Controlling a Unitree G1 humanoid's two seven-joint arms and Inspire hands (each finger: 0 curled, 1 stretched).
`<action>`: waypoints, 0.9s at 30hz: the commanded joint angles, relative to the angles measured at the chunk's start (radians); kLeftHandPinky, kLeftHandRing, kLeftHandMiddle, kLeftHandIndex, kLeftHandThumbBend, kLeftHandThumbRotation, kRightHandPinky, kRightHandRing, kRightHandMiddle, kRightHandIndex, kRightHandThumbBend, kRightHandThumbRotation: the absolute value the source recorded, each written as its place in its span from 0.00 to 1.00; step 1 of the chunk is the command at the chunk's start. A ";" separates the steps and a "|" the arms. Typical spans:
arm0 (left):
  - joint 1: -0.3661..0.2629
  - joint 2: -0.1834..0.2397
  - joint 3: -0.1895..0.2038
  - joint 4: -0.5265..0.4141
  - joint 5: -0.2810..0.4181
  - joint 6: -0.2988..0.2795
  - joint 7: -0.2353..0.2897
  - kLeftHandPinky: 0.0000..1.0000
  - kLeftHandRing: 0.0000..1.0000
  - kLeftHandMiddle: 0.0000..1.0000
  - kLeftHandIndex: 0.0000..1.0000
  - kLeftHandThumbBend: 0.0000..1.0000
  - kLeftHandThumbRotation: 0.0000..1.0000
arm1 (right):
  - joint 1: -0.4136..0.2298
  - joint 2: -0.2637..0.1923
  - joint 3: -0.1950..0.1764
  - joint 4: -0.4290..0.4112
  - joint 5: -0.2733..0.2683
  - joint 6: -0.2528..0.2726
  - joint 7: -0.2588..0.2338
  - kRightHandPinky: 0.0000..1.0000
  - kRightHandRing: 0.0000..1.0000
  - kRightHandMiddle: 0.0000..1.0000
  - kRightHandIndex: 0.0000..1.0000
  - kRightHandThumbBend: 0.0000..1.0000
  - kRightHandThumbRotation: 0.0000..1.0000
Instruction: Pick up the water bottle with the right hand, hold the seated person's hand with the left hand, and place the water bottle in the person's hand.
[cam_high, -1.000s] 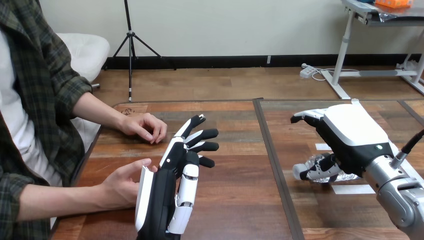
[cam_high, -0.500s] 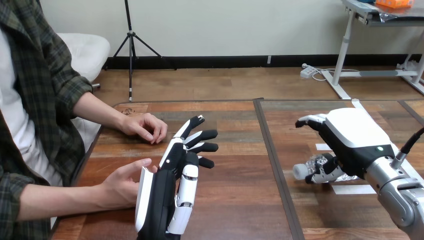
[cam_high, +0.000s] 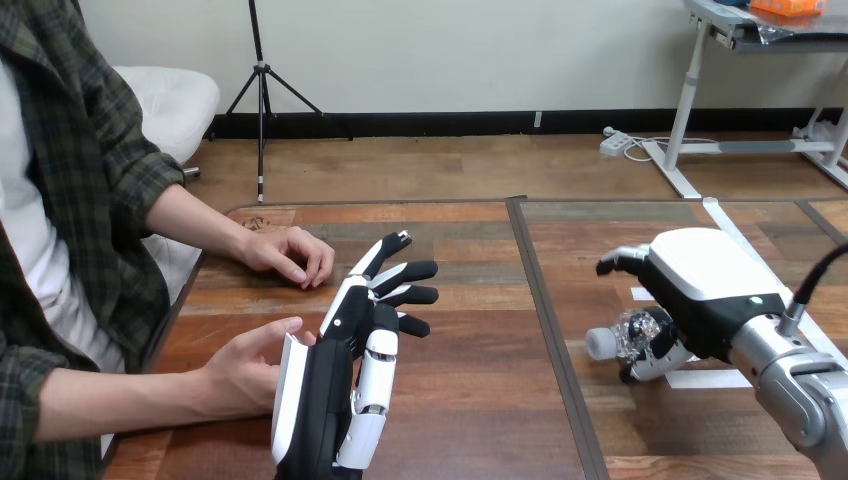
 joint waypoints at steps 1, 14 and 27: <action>-0.044 -0.016 -0.004 -0.003 0.003 -0.019 0.002 0.55 0.69 0.76 0.86 0.11 1.00 | -0.114 -0.033 0.011 0.006 -0.009 0.008 0.022 0.81 0.82 0.82 0.78 0.88 0.00; -0.041 -0.016 -0.007 -0.003 -0.007 -0.018 -0.003 0.55 0.69 0.76 0.86 0.09 1.00 | -0.169 -0.043 0.051 0.059 -0.045 0.040 0.099 0.82 0.83 0.82 0.77 0.86 0.00; -0.042 -0.014 -0.006 -0.004 -0.011 -0.021 -0.004 0.55 0.68 0.75 0.86 0.09 1.00 | -0.234 -0.056 0.100 0.155 -0.092 0.039 0.109 0.85 0.84 0.82 0.77 0.83 0.00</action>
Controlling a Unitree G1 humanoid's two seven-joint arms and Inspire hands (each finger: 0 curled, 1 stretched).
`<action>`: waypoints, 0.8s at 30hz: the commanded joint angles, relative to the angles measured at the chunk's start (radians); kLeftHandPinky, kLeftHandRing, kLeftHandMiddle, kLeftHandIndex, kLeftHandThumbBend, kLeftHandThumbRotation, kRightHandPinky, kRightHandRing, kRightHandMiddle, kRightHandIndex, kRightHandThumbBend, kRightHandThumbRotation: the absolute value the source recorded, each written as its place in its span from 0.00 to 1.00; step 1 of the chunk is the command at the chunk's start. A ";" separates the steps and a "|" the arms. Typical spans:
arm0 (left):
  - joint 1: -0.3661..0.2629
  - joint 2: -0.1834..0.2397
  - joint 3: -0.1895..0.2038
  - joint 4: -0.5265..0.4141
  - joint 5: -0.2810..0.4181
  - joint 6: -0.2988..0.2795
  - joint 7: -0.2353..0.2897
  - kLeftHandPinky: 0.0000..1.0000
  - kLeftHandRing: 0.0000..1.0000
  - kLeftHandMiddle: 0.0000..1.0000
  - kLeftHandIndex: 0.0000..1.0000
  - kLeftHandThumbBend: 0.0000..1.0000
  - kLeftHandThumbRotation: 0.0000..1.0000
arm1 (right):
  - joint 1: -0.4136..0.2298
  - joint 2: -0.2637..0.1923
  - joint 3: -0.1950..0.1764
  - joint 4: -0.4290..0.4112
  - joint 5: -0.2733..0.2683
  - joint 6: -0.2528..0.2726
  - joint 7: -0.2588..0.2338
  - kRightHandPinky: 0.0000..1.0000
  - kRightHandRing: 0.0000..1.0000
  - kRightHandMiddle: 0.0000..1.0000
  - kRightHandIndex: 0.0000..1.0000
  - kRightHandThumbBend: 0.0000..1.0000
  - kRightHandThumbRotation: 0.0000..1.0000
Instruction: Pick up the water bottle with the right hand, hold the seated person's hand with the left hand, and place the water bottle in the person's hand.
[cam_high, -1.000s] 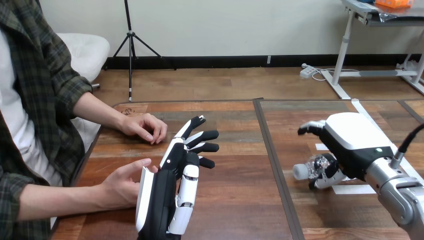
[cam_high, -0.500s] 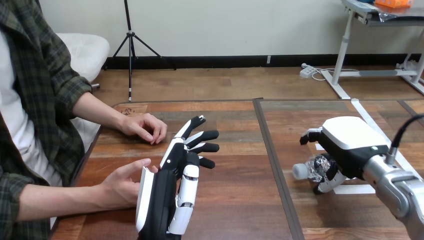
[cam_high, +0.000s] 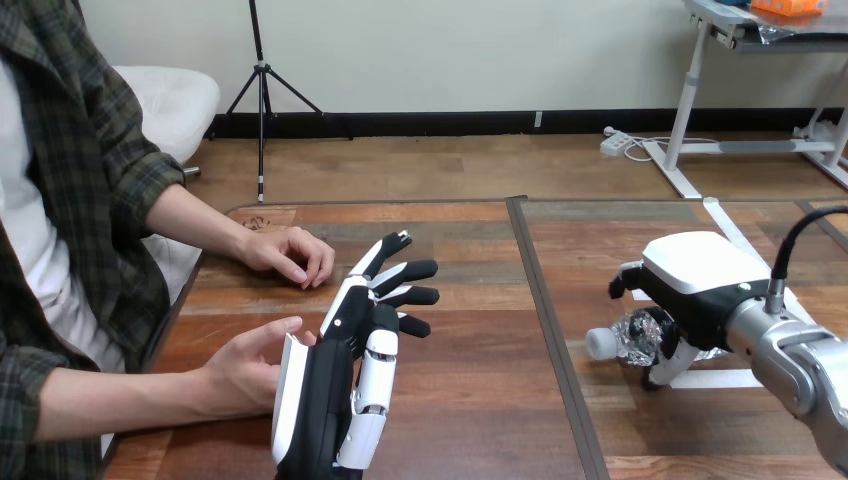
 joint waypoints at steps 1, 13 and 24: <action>-0.042 -0.014 -0.003 -0.003 -0.007 -0.022 -0.002 0.55 0.68 0.75 0.86 0.09 1.00 | -0.109 -0.034 0.019 0.041 -0.022 0.005 -0.015 0.85 0.84 0.81 0.76 0.83 0.00; -0.042 -0.013 -0.002 -0.011 0.000 -0.016 0.000 0.55 0.68 0.75 0.86 0.09 1.00 | -0.159 -0.028 0.051 0.136 -0.047 0.001 -0.044 0.85 0.83 0.81 0.77 0.81 0.00; -0.040 -0.014 -0.004 -0.012 -0.003 -0.016 -0.003 0.55 0.69 0.75 0.86 0.10 1.00 | -0.206 -0.012 0.078 0.235 -0.046 0.017 -0.035 0.88 0.85 0.82 0.78 0.75 0.02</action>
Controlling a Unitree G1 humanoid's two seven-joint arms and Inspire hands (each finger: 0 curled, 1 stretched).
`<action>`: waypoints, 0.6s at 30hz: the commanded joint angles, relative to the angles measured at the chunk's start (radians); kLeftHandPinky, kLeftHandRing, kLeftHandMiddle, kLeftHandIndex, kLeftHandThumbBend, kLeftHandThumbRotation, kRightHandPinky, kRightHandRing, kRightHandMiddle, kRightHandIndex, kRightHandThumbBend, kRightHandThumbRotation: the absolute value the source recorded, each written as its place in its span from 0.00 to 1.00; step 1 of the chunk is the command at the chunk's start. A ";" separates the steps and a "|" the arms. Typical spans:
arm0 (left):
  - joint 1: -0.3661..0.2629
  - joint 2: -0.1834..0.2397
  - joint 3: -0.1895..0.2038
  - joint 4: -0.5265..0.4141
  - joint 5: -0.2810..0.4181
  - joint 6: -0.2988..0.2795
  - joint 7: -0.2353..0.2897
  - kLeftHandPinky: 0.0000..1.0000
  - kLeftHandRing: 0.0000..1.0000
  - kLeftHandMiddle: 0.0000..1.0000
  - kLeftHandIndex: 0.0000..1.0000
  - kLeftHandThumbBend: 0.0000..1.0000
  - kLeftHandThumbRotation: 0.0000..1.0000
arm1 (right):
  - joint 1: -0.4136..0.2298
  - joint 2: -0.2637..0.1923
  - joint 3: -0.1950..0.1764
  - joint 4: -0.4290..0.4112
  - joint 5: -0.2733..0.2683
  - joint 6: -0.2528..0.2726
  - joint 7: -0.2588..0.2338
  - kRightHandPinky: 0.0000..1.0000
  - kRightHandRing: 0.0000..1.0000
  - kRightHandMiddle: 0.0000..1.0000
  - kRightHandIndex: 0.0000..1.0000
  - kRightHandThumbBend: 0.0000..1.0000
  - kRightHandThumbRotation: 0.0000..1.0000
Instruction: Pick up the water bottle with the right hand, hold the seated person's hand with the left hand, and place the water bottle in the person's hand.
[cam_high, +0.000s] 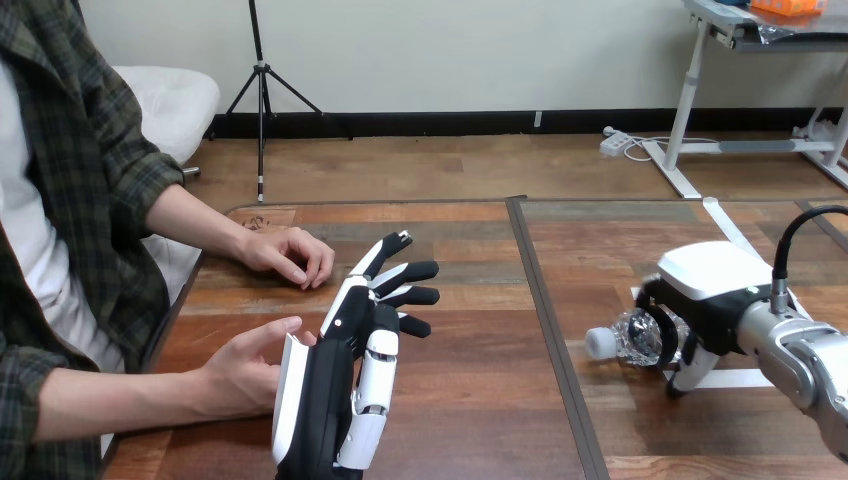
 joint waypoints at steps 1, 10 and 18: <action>-0.040 -0.014 -0.004 -0.012 -0.003 -0.016 -0.002 0.55 0.69 0.75 0.86 0.10 1.00 | -0.121 -0.007 0.014 0.053 -0.002 0.017 -0.020 0.88 0.85 0.82 0.78 0.75 0.03; -0.042 -0.011 -0.002 -0.012 -0.004 -0.017 -0.004 0.55 0.69 0.75 0.86 0.09 1.00 | -0.145 0.004 0.031 0.107 0.001 0.028 -0.010 0.89 0.86 0.83 0.79 0.72 0.06; -0.045 -0.009 -0.001 -0.006 -0.013 -0.024 -0.010 0.55 0.68 0.75 0.86 0.08 1.00 | -0.166 0.018 0.046 0.167 0.012 0.035 -0.027 0.90 0.87 0.83 0.80 0.71 0.06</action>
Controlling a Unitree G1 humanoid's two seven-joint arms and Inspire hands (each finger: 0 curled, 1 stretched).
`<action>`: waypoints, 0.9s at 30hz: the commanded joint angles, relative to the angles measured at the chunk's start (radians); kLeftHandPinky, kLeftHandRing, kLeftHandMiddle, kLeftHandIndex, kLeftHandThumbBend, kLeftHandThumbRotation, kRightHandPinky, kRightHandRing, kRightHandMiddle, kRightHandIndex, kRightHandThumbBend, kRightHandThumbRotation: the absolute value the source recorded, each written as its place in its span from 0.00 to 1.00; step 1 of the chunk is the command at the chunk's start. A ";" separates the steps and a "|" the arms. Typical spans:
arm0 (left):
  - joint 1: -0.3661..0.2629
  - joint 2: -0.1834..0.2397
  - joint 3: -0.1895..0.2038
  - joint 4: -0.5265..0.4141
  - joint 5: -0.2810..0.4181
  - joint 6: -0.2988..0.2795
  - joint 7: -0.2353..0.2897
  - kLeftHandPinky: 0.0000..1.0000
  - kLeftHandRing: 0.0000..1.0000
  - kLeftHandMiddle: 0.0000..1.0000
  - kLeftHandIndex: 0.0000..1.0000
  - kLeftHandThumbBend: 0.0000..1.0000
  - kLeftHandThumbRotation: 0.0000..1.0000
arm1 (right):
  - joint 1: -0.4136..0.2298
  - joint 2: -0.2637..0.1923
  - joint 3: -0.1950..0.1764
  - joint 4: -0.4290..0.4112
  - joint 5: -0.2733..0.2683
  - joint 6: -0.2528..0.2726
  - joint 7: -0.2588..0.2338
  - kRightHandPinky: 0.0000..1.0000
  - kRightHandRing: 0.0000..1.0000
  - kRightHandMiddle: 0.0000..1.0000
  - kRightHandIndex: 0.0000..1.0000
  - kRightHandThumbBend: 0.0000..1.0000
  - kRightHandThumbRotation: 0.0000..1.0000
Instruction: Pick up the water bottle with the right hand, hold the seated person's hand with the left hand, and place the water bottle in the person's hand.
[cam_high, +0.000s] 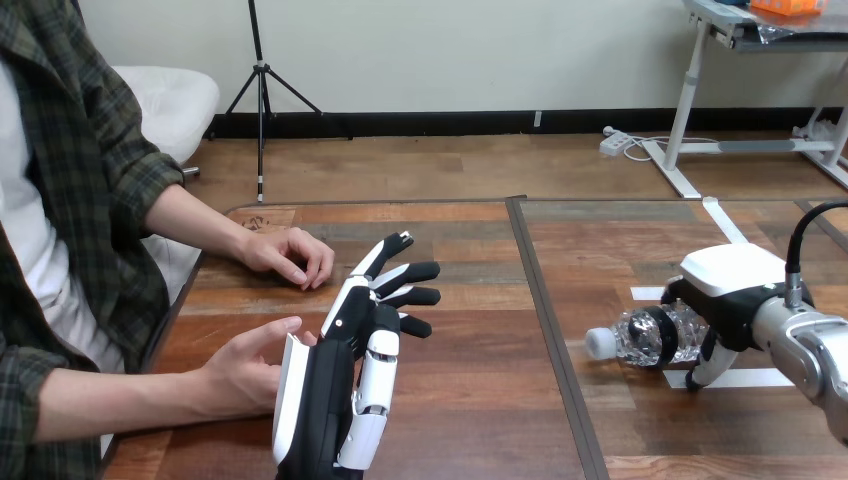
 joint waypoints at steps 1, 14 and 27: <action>-0.045 -0.009 -0.001 -0.006 -0.011 -0.025 -0.004 0.55 0.68 0.75 0.86 0.08 1.00 | -0.096 0.018 0.013 0.039 0.012 0.011 -0.027 0.90 0.87 0.83 0.80 0.71 0.05; -0.046 -0.008 0.001 -0.001 -0.006 -0.030 -0.004 0.55 0.68 0.75 0.86 0.07 1.00 | -0.106 0.029 0.009 0.099 0.046 -0.015 -0.074 0.88 0.85 0.81 0.78 0.71 0.01; -0.036 -0.012 0.002 -0.007 -0.001 -0.029 0.001 0.56 0.69 0.75 0.86 0.08 1.00 | -0.094 0.042 -0.001 0.124 0.109 -0.045 -0.139 0.73 0.72 0.74 0.73 0.73 0.00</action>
